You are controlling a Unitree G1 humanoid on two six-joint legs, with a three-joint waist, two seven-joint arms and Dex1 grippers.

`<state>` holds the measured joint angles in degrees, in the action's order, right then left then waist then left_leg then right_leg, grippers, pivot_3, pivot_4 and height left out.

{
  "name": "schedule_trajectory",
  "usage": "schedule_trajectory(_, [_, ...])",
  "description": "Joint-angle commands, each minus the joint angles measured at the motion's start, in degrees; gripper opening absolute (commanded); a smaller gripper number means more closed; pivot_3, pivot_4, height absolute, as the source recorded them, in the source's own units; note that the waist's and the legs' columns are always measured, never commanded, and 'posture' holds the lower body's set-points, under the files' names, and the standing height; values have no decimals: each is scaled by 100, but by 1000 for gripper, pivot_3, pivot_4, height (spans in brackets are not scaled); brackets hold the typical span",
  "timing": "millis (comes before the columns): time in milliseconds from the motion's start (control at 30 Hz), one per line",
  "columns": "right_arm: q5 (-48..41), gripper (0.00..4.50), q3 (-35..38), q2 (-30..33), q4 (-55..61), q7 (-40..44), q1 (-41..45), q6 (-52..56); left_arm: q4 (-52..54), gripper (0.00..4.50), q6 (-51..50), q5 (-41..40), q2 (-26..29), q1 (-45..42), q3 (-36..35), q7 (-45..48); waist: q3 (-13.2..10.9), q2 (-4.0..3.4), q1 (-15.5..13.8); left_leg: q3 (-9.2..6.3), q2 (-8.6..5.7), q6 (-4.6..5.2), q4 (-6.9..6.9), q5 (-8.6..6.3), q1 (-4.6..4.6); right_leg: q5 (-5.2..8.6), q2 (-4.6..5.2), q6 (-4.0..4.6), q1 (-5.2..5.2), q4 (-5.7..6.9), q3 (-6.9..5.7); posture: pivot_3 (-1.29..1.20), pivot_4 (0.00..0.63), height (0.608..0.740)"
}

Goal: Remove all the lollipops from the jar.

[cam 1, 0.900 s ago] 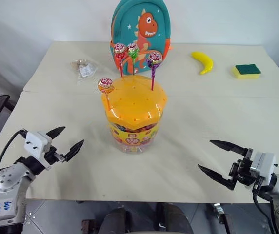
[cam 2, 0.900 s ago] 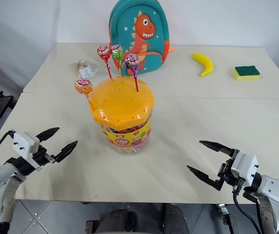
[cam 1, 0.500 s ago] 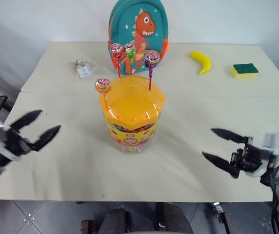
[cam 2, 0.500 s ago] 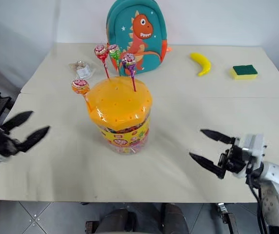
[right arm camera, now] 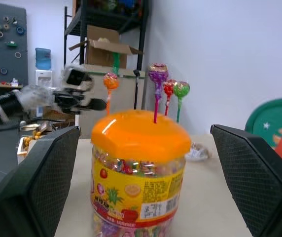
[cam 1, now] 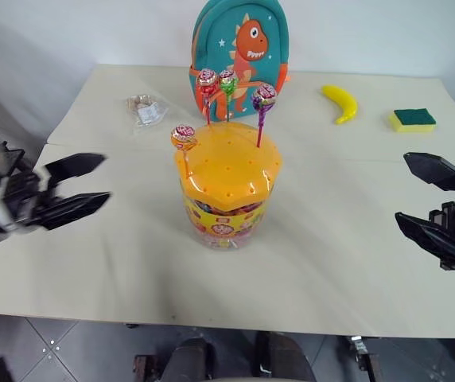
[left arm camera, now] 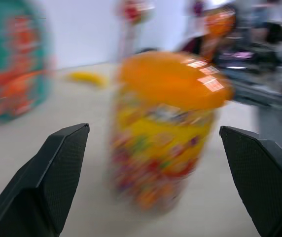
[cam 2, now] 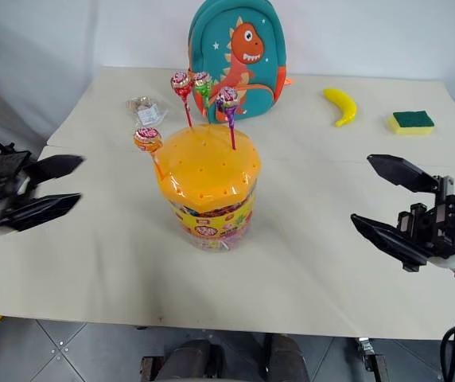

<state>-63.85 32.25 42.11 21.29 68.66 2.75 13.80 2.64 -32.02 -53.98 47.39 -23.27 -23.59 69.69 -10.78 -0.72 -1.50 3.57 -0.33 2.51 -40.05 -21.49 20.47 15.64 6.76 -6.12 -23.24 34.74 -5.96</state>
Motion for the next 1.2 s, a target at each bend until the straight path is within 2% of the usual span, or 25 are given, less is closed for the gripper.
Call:
schedule_trajectory(33, [-109,4448,141,-48,156,248,-42,-14,369,4500,40,74,-303,-529,498,-198,-1,1,13,8,-1,0,-1,0,0,-1,-9,-2,-1,0,2,0,150,740])
schedule_trajectory(167, [72,4448,52,-193,299,80,37,-177,459,4500,34,278,-947,-1334,1187,-536,-4,5,45,41,1,1,-2,2,-6,-3,-41,-6,-7,4,-14,0,150,740])
schedule_trajectory(300, [253,4448,-167,-333,542,111,-61,-214,413,4500,-212,278,-1067,-1629,1401,-594,-4,5,45,48,2,1,-7,6,-8,-6,-46,-12,-9,6,-4,0,150,740])
schedule_trajectory(400, [320,4500,-262,-406,581,52,12,-265,432,3981,-428,60,-1133,-1723,1359,-629,-4,5,28,48,3,0,-8,7,-8,-6,-46,-12,-9,6,-4,0,150,740])
schedule_trajectory(767, [195,4500,-588,-400,379,314,347,0,357,568,-928,-232,-714,-1671,984,-396,-5,8,16,36,2,2,-15,8,-4,-7,-43,-13,-5,3,-1,0,150,740])
schedule_trajectory(833, [272,4500,-668,-411,254,487,364,1,264,30,-1185,-459,-543,-1668,743,-397,-6,8,16,35,2,2,-15,8,-4,-7,-43,-13,-5,3,0,0,150,740])
schedule_trajectory(1067, [337,4500,-676,-325,-495,1018,651,4,-684,30,-1836,-838,579,-1180,-511,-175,-10,10,156,39,7,-1,-5,8,-3,-6,-40,-13,-12,1,-6,0,150,740])
schedule_trajectory(1200, [478,4500,-710,-313,-904,1210,930,-54,-1347,30,-1574,-529,820,-501,-1382,-478,-12,6,160,38,7,-1,-5,9,-4,-5,-32,-12,-12,1,-9,0,150,740])
